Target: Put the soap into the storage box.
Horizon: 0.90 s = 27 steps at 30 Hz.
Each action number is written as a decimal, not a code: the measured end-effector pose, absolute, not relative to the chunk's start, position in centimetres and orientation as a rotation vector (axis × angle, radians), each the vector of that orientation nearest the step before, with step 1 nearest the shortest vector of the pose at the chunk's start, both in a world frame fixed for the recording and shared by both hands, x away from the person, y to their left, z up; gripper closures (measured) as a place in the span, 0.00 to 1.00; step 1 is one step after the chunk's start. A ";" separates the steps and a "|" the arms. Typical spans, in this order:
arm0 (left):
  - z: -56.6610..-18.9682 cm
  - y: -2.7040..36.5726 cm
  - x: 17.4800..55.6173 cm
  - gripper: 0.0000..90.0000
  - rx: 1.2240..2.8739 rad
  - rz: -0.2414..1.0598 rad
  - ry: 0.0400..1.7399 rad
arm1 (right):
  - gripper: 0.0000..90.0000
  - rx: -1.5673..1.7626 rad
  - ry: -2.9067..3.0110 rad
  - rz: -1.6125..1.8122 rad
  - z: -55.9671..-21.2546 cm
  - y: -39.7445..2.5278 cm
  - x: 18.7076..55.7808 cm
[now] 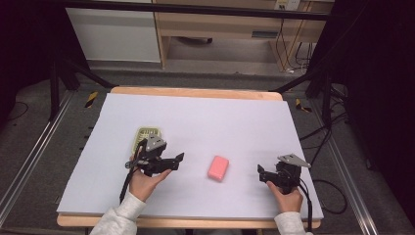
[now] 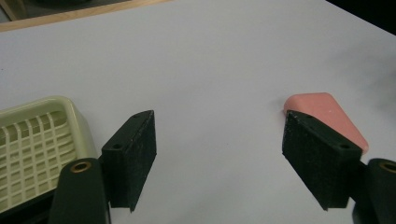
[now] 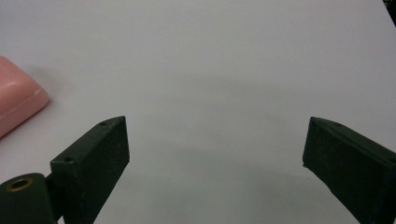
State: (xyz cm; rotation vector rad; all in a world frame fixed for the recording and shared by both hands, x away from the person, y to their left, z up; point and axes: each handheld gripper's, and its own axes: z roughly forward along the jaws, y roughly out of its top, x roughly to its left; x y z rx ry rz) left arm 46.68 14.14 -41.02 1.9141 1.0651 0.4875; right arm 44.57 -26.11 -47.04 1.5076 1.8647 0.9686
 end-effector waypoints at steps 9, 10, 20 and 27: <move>-41.3 12.8 47.2 0.29 1.918 0.466 1.060 | 0.08 1.507 1.866 0.974 -47.0 -26.0 44.6; -41.4 12.6 47.4 0.29 1.919 0.455 1.058 | 0.08 1.507 1.863 0.975 -47.0 -26.0 44.6; -41.8 10.8 47.6 0.28 1.957 0.446 1.033 | 0.09 1.508 1.868 0.973 -47.0 -26.0 44.6; -41.9 9.8 47.7 0.27 1.964 0.436 1.024 | 0.09 1.510 1.866 0.977 -47.0 -26.0 44.6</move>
